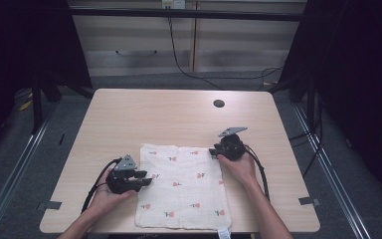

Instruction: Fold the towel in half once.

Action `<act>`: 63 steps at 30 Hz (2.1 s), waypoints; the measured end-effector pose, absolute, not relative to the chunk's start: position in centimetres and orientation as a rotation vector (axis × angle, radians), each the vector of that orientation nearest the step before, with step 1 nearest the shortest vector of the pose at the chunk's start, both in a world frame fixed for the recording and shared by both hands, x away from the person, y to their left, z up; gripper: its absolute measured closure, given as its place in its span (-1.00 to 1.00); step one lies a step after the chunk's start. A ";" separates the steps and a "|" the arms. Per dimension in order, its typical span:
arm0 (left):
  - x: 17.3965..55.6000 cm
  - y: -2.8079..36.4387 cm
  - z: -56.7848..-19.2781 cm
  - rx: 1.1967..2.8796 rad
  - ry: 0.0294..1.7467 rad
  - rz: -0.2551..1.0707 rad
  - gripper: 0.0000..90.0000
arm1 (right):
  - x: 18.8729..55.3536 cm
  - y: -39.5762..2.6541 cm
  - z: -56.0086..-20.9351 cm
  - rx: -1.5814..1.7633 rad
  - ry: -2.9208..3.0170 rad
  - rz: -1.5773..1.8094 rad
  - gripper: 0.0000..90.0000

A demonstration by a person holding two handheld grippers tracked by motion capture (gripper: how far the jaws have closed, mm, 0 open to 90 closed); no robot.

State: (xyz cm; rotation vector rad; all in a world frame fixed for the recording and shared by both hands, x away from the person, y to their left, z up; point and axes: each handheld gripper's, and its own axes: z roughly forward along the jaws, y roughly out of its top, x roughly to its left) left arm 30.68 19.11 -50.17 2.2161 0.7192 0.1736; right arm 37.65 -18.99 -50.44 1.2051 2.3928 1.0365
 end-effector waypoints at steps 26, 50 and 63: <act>30.3 19.6 -49.9 2.241 0.714 0.146 0.38 | 36.7 -20.4 -49.1 1.264 2.295 1.201 0.91; 38.0 21.0 -46.1 2.103 0.903 0.202 0.18 | 36.0 -21.1 -48.8 1.249 2.331 1.174 0.92; 41.2 21.1 -49.5 2.049 1.018 0.183 0.20 | 36.5 -20.3 -49.6 1.261 2.323 1.198 0.91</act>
